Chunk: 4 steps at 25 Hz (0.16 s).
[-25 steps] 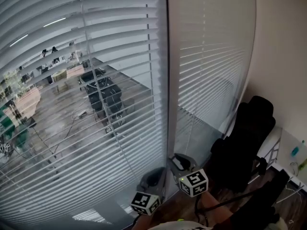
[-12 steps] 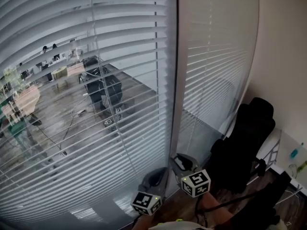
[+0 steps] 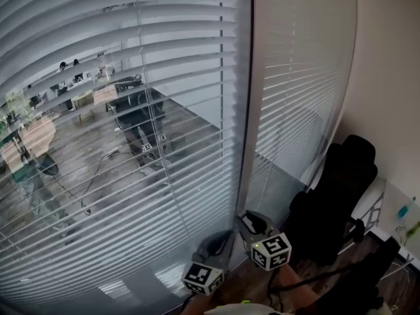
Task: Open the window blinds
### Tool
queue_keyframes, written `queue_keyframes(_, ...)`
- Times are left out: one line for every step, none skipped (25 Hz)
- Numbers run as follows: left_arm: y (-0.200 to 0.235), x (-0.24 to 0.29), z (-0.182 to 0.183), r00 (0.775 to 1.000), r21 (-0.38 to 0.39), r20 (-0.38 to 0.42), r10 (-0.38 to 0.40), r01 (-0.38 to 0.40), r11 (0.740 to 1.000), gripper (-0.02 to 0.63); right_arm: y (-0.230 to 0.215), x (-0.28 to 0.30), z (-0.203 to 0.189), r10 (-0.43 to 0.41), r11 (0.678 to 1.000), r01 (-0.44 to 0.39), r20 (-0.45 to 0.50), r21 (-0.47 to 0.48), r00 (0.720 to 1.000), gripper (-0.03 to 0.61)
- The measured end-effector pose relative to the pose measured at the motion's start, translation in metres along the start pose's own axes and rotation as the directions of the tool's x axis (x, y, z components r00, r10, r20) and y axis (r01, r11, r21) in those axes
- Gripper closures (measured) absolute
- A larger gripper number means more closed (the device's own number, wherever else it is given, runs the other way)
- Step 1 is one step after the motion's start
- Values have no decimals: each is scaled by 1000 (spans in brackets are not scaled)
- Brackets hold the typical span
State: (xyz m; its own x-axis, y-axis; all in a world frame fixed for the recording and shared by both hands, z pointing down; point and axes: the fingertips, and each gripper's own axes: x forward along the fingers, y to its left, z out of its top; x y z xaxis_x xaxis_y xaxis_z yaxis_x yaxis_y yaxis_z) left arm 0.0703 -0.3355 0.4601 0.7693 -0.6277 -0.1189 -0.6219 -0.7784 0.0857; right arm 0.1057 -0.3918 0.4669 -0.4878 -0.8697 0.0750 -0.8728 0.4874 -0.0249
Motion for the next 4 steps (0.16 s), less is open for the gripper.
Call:
queue_keyframes(0,0,0,1000,1,-1,-1,1,1000,617,0,0,0,-1,1000,1,-1,1,1000,457)
queue_keyframes(-1,-1,0,1000,0,-1,-3,3,1000,617,1,-1,0,-2,1000,2,-2,3,1000,456)
queue_keyframes(-1,-2,0,1000,0,0,-4,4,1000,617,1,-1,-1,-3,1000,3,-2,4,1000,457)
queue_keyframes(-1,-2,0,1000,-1,0,-5,5,1000,617,1,-1,-1,-4,1000,4,-3,6,1000,457)
